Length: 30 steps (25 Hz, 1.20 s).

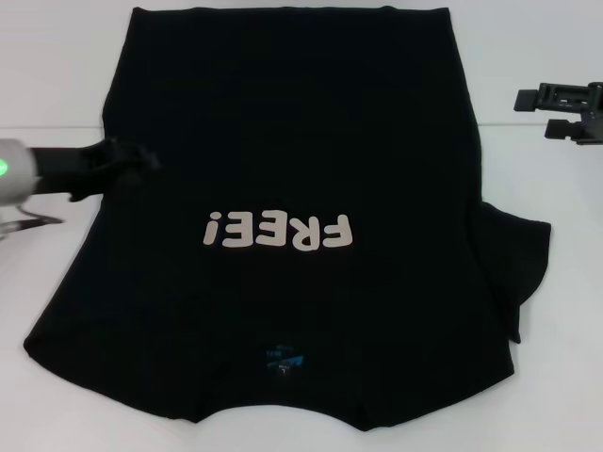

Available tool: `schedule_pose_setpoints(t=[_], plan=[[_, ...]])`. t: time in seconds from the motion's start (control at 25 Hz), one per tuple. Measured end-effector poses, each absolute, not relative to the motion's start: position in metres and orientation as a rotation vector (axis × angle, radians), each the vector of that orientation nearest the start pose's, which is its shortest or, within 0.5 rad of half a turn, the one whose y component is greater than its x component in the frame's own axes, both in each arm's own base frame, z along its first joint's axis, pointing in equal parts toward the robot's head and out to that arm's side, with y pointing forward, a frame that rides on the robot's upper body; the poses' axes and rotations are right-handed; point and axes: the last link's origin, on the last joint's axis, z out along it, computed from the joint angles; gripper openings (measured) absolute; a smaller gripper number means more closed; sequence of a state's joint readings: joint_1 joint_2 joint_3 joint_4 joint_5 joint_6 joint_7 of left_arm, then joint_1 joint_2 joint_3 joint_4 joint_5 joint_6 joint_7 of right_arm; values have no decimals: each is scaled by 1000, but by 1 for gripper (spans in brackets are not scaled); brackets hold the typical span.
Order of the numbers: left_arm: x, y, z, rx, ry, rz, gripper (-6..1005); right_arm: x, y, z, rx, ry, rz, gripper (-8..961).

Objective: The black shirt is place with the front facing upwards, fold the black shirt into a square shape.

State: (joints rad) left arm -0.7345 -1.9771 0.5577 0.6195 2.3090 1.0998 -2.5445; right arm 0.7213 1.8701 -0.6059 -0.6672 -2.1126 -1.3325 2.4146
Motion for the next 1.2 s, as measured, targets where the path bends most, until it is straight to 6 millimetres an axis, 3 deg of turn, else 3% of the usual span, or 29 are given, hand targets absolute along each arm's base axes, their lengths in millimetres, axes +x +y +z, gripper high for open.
schedule_pose_setpoints(t=[0.16, 0.28, 0.36, 0.56, 0.8, 1.12, 1.2], plan=[[-282, 401, 74, -2103, -1607, -607, 333, 258, 425, 107, -2111, 1600, 698, 940], [-288, 381, 79, -2245, -1512, -560, 493, 260, 421, 109, -2132, 1598, 662, 940], [-292, 368, 77, -2344, -1444, -523, 600, 264, 415, 112, -2174, 1607, 582, 940], [-289, 338, 61, -2574, -1292, -512, 674, 278, 392, 121, -2201, 1696, 376, 940], [-287, 341, 52, -2557, -1297, -531, 763, 295, 374, 119, -2154, 1829, 221, 940], [-277, 349, 45, -2559, -1275, -554, 761, 301, 369, 97, -2159, 1888, 175, 941], [-276, 350, 44, -2556, -1272, -557, 760, 304, 369, 94, -2150, 1892, 160, 881]])
